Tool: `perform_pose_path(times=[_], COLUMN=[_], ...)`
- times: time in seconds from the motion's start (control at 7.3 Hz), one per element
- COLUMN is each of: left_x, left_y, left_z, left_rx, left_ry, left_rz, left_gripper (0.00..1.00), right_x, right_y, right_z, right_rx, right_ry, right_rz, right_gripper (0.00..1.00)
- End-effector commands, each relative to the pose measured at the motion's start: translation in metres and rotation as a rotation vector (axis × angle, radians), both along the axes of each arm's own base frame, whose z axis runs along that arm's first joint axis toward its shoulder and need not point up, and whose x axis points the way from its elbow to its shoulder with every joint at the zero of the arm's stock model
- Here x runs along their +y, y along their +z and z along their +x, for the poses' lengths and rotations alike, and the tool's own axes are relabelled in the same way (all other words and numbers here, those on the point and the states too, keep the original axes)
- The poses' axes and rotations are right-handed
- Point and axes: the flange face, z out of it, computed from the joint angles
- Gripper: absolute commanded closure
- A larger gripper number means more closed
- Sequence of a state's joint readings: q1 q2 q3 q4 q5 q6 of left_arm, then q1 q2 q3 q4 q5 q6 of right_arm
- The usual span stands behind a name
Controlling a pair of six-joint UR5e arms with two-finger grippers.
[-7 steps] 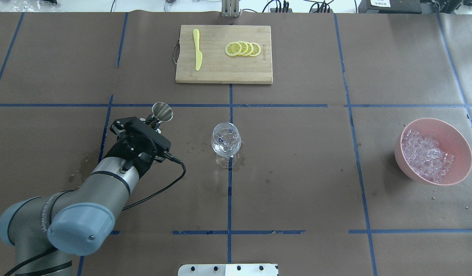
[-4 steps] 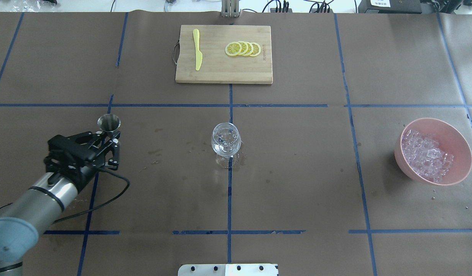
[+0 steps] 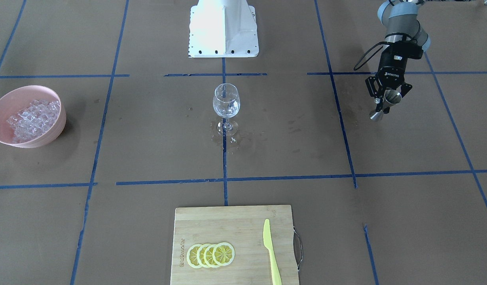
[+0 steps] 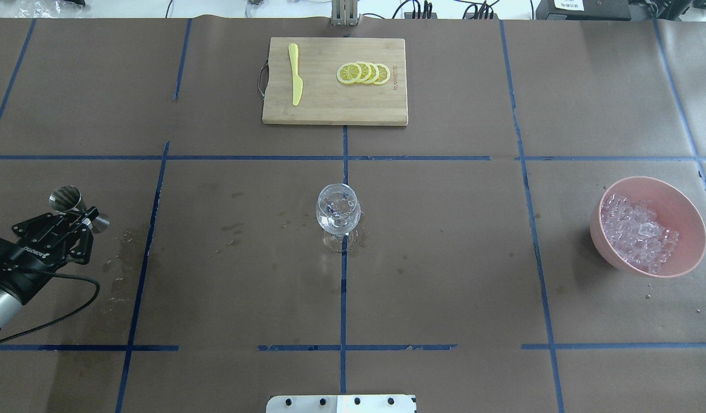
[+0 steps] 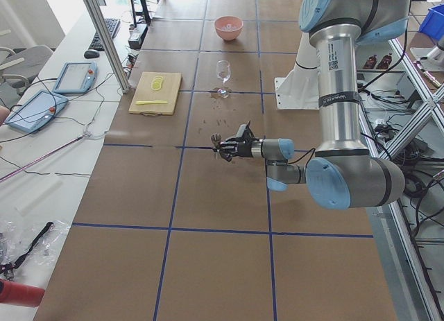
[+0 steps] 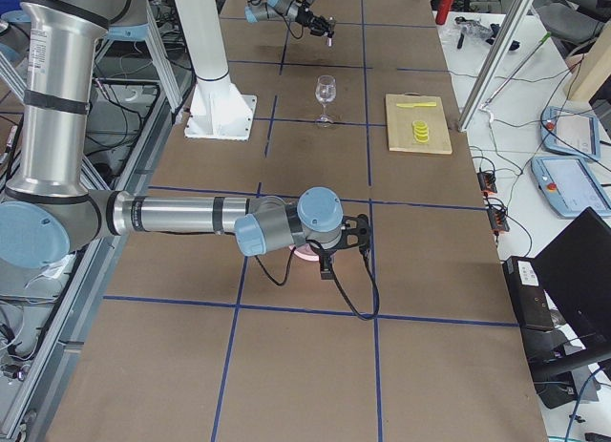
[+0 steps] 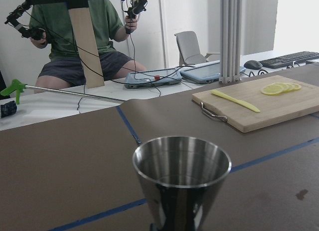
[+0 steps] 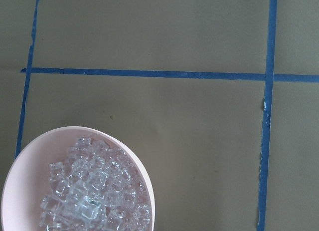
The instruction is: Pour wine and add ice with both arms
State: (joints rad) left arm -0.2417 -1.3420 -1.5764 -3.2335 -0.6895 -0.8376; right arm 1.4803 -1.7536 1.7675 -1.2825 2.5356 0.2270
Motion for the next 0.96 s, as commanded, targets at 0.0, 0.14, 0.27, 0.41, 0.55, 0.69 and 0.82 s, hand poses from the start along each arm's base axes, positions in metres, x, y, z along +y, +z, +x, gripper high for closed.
perform_pose_path(times=[0.0, 0.14, 0.27, 0.41, 0.55, 0.69, 0.82], left_x=[0.003, 0.016, 0.022, 0.023, 0.022, 0.022, 0.021], left_y=[0.026, 0.026, 0.029, 0.032, 0.033, 0.033, 0.032], left_z=[0.002, 0.015, 0.022, 0.026, 0.025, 0.025, 0.024], left_rx=[0.063, 0.141, 0.122, 0.081, 0.076, 0.073, 0.064], left_ry=[-0.018, 0.029, 0.046, 0.046, 0.036, 0.032, 0.009], left_rz=[-0.07, -0.116, -0.123, -0.131, -0.129, -0.127, -0.118], left_gripper=[1.0, 1.0, 1.0, 1.0, 1.0, 1.0, 1.0], right_x=[0.0, 0.0, 0.0, 0.0, 0.0, 0.0, 0.0], right_y=[-0.002, -0.003, -0.003, -0.004, -0.005, -0.006, -0.005], right_z=[0.0, 0.0, 0.0, 0.0, 0.0, 0.0, 0.0], right_rx=[-0.002, -0.002, -0.002, -0.001, -0.002, -0.003, -0.002], right_ry=[0.0, 0.0, 0.0, 0.0, 0.0, -0.001, -0.001], right_rz=[0.003, 0.005, 0.006, 0.008, 0.009, 0.012, 0.011], right_gripper=[0.0, 0.0, 0.0, 0.0, 0.0, 0.0, 0.0])
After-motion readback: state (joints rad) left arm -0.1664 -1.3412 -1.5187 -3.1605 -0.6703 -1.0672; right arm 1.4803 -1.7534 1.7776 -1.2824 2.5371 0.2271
